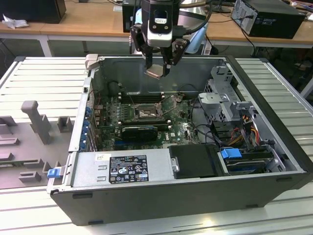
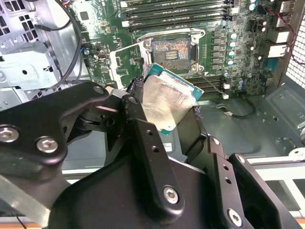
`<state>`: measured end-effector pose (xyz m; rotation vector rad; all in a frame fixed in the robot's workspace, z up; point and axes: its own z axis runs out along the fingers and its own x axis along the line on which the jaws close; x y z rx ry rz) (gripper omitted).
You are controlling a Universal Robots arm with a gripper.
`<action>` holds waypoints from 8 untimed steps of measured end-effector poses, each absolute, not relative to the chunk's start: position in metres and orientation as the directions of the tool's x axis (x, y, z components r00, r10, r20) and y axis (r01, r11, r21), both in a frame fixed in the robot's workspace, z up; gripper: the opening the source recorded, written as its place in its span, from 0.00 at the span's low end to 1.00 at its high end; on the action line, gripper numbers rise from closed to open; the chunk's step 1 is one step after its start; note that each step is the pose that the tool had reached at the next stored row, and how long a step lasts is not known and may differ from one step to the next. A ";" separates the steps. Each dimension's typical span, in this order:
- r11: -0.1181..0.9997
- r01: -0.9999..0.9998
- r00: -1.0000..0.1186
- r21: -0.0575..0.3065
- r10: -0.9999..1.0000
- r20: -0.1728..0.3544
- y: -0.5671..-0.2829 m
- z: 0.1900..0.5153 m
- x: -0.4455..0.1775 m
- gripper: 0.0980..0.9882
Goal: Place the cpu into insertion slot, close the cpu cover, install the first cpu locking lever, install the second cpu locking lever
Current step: 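Place the cpu into insertion slot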
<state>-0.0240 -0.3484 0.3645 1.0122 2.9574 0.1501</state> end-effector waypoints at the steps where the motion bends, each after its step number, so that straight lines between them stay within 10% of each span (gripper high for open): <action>1: 0.783 0.615 -0.788 0.095 0.616 0.019 -0.348 0.365 -0.024 0.48; 8: 0.761 0.642 -0.766 0.094 0.643 0.019 -0.348 0.365 -0.024 0.48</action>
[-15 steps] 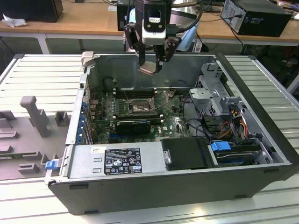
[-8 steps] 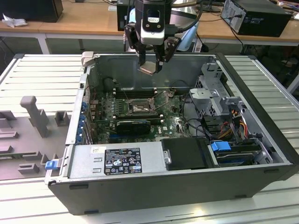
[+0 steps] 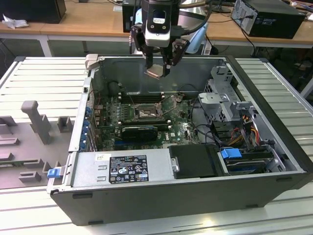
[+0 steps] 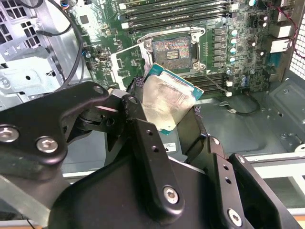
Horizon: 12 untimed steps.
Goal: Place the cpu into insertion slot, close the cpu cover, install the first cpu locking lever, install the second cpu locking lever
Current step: 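Place the cpu into insertion slot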
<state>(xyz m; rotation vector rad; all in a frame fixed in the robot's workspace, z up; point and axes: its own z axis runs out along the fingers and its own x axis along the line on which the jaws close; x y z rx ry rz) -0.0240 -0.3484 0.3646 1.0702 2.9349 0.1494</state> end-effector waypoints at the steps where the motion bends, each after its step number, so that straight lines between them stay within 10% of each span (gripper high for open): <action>1: 0.756 0.648 -0.761 0.095 0.649 0.019 -0.348 0.365 -0.024 0.48; 12: 0.725 0.682 -0.730 0.094 0.683 0.019 -0.348 0.365 -0.024 0.48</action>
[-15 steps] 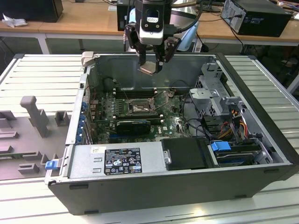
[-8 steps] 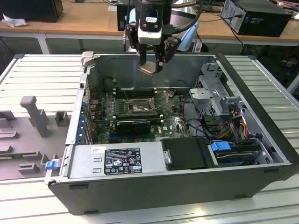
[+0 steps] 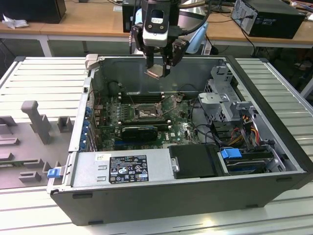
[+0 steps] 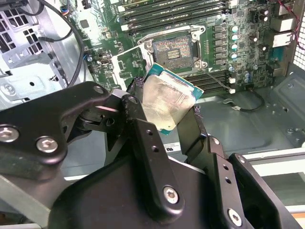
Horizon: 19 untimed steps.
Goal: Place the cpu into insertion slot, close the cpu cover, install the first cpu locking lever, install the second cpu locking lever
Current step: 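Place the cpu into insertion slot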
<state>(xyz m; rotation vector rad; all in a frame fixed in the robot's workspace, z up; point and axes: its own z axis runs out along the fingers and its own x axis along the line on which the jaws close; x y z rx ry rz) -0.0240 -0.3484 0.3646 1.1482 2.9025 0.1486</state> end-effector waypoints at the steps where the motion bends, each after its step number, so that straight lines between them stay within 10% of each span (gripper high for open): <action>1: 0.724 0.684 -0.728 0.095 0.685 0.019 -0.348 0.365 -0.024 0.48; 19: 0.670 0.737 -0.674 0.095 0.739 0.019 -0.348 0.365 -0.024 0.48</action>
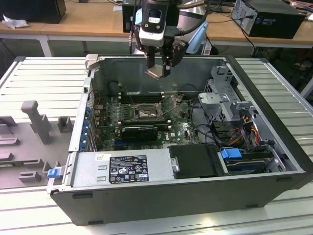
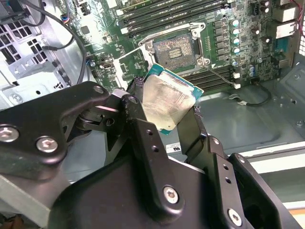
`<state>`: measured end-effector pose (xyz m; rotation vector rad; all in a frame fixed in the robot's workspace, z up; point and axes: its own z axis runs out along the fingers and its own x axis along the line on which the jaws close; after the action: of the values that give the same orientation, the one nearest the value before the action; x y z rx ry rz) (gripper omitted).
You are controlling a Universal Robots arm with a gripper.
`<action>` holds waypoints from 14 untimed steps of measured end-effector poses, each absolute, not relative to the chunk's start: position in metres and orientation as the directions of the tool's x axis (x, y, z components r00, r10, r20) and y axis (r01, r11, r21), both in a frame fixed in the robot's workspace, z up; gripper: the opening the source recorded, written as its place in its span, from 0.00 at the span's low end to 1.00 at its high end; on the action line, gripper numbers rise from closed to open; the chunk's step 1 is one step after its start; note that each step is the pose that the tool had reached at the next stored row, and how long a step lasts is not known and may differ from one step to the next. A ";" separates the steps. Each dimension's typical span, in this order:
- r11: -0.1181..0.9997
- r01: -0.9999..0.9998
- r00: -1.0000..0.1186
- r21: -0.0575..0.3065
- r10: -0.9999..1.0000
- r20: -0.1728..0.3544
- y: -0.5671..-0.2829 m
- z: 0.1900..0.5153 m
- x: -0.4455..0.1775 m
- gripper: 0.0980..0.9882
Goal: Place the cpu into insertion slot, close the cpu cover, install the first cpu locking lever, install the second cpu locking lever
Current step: 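Place the cpu into insertion slot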
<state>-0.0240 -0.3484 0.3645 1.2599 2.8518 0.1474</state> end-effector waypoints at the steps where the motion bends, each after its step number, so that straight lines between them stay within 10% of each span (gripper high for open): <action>1: 0.666 0.740 -0.670 0.095 0.742 0.019 -0.348 0.364 -0.024 0.48; 14: 0.501 0.860 -0.505 0.095 0.863 0.019 -0.348 0.363 -0.024 0.48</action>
<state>-0.0240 -0.3484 0.3635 1.5472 2.6957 0.1428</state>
